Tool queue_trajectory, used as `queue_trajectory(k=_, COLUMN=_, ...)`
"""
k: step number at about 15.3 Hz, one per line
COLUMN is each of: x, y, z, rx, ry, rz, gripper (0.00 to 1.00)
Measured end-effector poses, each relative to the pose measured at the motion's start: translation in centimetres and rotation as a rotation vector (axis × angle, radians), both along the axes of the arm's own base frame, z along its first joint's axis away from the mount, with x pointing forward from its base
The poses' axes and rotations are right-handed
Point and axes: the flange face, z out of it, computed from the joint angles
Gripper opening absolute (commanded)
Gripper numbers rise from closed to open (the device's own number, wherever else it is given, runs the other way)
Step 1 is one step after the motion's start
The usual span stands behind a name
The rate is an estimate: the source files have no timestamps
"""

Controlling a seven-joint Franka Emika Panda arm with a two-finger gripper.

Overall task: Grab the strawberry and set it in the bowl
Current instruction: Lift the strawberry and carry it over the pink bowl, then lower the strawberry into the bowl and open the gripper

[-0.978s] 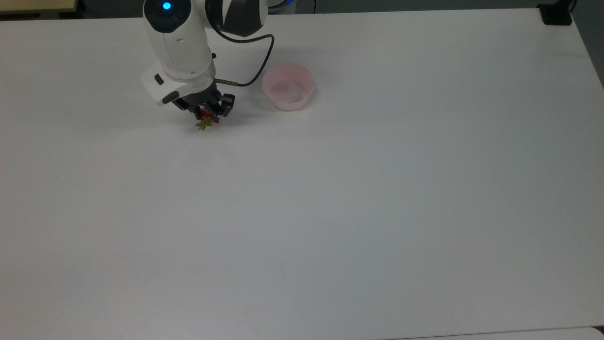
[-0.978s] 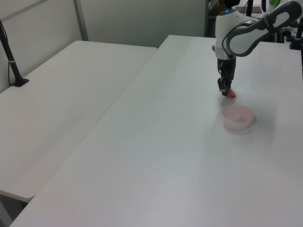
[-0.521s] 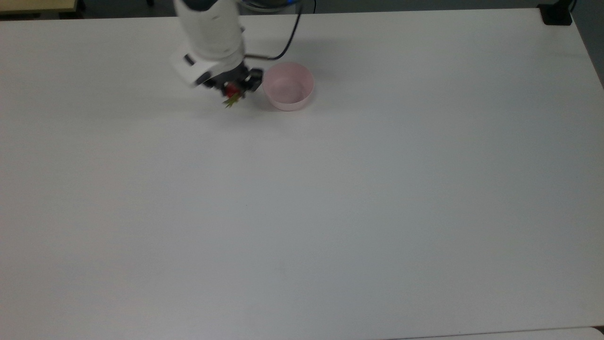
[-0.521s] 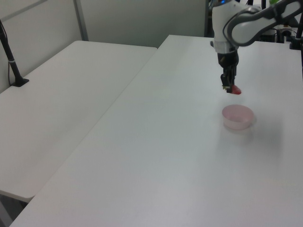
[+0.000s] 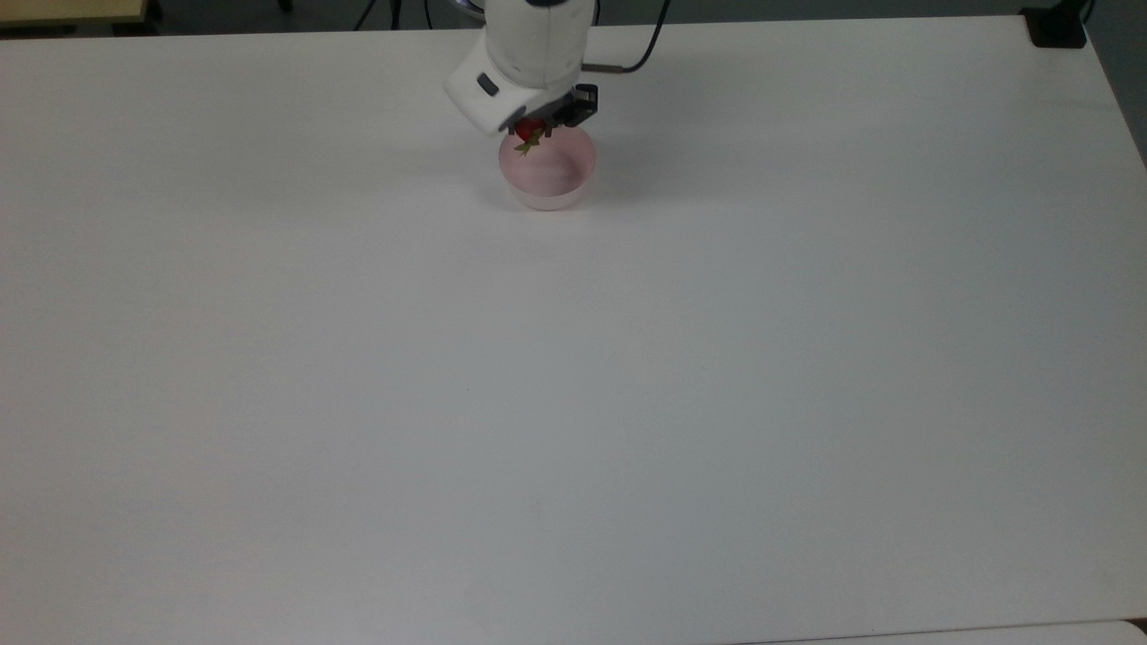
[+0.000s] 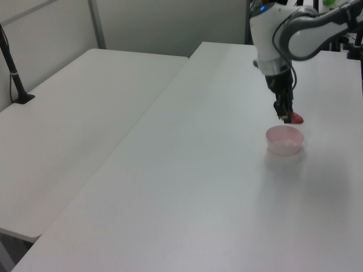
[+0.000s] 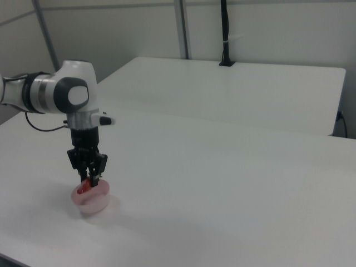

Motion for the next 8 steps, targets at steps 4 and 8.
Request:
queue_trajectory(k=4, x=0.7, y=1.0, z=-3.5, rx=-0.017, ry=0.018, rz=-0.057, gripper=0.94)
queue_trajectory(k=8, x=1.4, y=1.2, z=-4.0, rx=-0.007, ry=0.011, rz=-0.088, gripper=1.0)
